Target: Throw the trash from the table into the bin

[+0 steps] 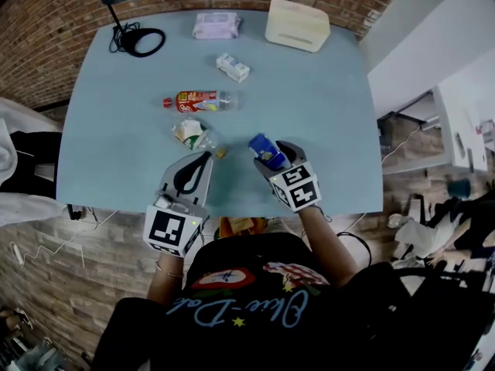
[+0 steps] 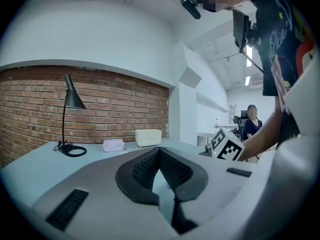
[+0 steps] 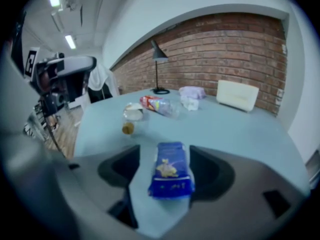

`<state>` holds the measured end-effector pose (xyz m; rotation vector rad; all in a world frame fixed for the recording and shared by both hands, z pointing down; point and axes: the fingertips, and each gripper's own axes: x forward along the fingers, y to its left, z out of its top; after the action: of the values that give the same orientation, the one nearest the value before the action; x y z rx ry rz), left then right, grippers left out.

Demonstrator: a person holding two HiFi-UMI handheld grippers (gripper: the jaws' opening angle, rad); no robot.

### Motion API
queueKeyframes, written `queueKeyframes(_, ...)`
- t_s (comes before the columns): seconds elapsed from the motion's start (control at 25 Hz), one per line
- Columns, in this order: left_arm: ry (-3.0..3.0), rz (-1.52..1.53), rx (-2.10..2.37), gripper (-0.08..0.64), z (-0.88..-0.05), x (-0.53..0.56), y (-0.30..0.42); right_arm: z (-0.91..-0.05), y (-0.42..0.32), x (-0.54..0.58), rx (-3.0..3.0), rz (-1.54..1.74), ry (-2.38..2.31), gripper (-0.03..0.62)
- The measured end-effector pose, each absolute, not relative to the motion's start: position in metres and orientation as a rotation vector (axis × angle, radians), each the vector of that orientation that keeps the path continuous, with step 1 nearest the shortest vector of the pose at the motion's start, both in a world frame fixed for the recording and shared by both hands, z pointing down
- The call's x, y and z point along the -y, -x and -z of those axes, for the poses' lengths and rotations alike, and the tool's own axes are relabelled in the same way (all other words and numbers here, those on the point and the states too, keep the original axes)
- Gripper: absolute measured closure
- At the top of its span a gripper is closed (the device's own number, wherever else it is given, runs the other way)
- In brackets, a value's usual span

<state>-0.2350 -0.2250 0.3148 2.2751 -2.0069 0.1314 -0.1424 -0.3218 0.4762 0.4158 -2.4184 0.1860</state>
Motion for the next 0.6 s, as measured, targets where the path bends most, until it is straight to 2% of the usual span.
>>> queueKeyframes(0.6, -2.22, -0.126, 2.013, 0.552, -0.318, 0.233, 0.253, -0.516, 0.146, 0.334, 2.287, -0.194, -0.374, 0.299)
